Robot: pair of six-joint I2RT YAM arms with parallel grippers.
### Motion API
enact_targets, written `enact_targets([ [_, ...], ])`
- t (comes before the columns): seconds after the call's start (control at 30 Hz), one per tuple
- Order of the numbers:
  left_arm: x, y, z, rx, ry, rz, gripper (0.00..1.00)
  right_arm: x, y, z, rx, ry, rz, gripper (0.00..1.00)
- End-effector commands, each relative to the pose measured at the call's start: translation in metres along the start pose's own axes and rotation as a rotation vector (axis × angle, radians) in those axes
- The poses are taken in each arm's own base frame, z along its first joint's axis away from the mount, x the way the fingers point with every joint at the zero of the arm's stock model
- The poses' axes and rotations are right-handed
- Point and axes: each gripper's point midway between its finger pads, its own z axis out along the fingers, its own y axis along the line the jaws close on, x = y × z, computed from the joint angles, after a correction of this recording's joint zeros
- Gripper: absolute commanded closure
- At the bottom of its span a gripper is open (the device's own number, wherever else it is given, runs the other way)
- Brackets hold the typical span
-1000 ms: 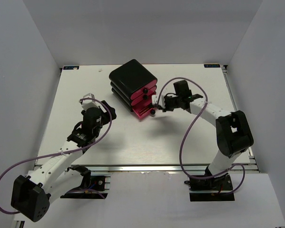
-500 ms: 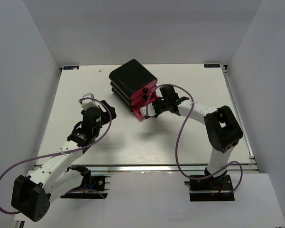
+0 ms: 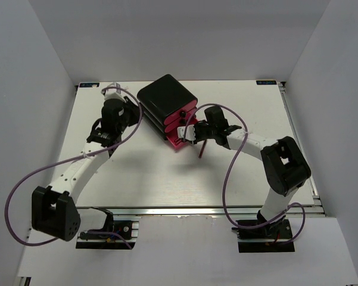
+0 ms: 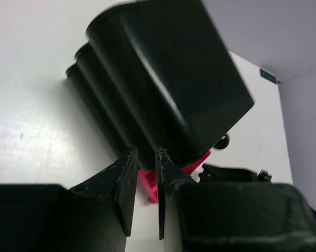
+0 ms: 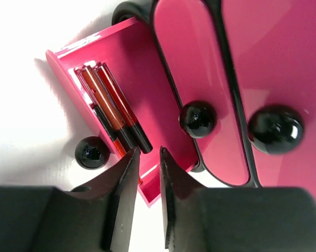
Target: Organize the makeup
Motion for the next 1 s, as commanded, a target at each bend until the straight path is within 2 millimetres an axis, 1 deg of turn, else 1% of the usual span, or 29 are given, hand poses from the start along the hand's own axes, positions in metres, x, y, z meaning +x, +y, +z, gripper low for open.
enact_targets([
  [0.0,-0.027,-0.029,0.008,0.141,0.008,0.012,0.70,-0.010,-0.016,-0.008,0.067,-0.029,0.068,0.74],
  [0.03,-0.031,-0.029,0.010,0.157,0.016,0.009,0.70,-0.011,-0.024,-0.008,0.073,-0.026,0.102,0.75],
  [0.07,-0.034,-0.030,0.013,0.166,0.018,0.007,0.70,-0.009,-0.026,-0.007,0.073,-0.020,0.138,0.77],
  [0.13,-0.038,-0.032,0.017,0.183,0.028,-0.001,0.69,-0.007,-0.038,-0.012,0.111,-0.030,0.221,0.80],
  [0.17,-0.039,-0.032,0.017,0.186,0.028,-0.002,0.69,-0.008,-0.044,-0.017,0.144,-0.045,0.354,0.81],
  [0.2,-0.038,-0.030,0.017,0.182,0.031,-0.001,0.69,-0.005,-0.056,-0.025,0.189,-0.055,0.430,0.84],
  [0.23,-0.039,-0.029,0.015,0.183,0.026,-0.002,0.64,-0.001,-0.060,-0.030,0.213,-0.054,0.525,0.85],
  [0.27,-0.038,-0.027,0.015,0.181,0.028,-0.004,0.59,-0.001,-0.065,-0.035,0.235,-0.069,0.703,0.86],
  [0.3,-0.036,-0.024,0.014,0.172,0.032,-0.010,0.53,0.013,-0.067,-0.040,0.257,-0.029,0.791,0.86],
  [0.33,-0.033,-0.019,0.012,0.157,0.038,-0.026,0.40,0.022,-0.045,-0.042,0.187,0.041,0.903,0.85],
  [0.37,-0.032,-0.017,0.011,0.151,0.039,-0.033,0.35,0.027,-0.033,-0.045,0.138,0.078,0.988,0.82],
  [0.4,-0.030,-0.012,0.009,0.138,0.045,-0.040,0.32,0.030,-0.033,-0.052,0.087,0.063,1.112,0.75],
  [0.43,-0.025,-0.009,0.006,0.133,0.052,-0.044,0.30,0.031,-0.007,-0.061,-0.019,0.109,1.215,0.70],
  [0.47,-0.023,-0.007,0.004,0.128,0.050,-0.045,0.28,0.037,0.002,-0.073,-0.070,0.111,1.258,0.57],
  [0.5,-0.022,-0.003,0.002,0.121,0.049,-0.047,0.27,0.024,0.003,-0.084,-0.178,0.001,1.086,0.54],
  [0.53,-0.015,0.003,0.001,0.105,0.058,-0.056,0.26,0.017,0.033,-0.104,-0.310,0.009,1.045,0.50],
  [0.57,-0.016,0.004,-0.004,0.105,0.050,-0.057,0.25,0.020,0.041,-0.117,-0.347,-0.012,0.913,0.48],
  [0.6,-0.011,0.011,-0.005,0.091,0.056,-0.062,0.25,0.035,0.058,-0.140,-0.382,-0.003,0.620,0.46],
  [0.63,-0.013,0.010,-0.006,0.092,0.050,-0.062,0.25,0.048,0.058,-0.149,-0.365,0.010,0.454,0.45],
  [0.67,-0.009,0.013,-0.008,0.089,0.055,-0.062,0.25,0.050,0.068,-0.171,-0.394,0.027,0.329,0.43],
  [0.7,-0.006,0.015,-0.008,0.084,0.061,-0.063,0.25,0.081,0.081,-0.193,-0.435,0.141,0.231,0.42],
  [0.73,-0.005,0.016,-0.008,0.083,0.065,-0.062,0.25,0.092,0.086,-0.204,-0.491,0.173,0.110,0.44],
  [0.77,-0.002,0.018,-0.008,0.079,0.072,-0.062,0.25,0.094,0.111,-0.225,-0.615,0.180,0.168,0.58],
  [0.8,-0.002,0.018,-0.009,0.080,0.073,-0.062,0.25,0.100,0.120,-0.240,-0.703,0.216,0.171,0.81],
  [0.83,0.000,0.020,-0.009,0.077,0.076,-0.063,0.25,0.106,0.123,-0.247,-0.716,0.271,0.223,0.92],
  [0.87,0.003,0.022,-0.009,0.075,0.079,-0.065,0.25,0.110,0.135,-0.255,-0.761,0.300,0.199,1.00],
  [0.9,0.003,0.022,-0.011,0.078,0.075,-0.066,0.25,0.116,0.149,-0.265,-0.831,0.341,0.155,1.00],
  [0.93,0.003,0.023,-0.011,0.074,0.071,-0.076,0.25,0.119,0.159,-0.272,-0.838,0.339,0.178,1.00],
  [0.97,0.002,0.022,-0.012,0.078,0.063,-0.079,0.25,0.116,0.173,-0.274,-0.867,0.331,0.203,1.00],
])
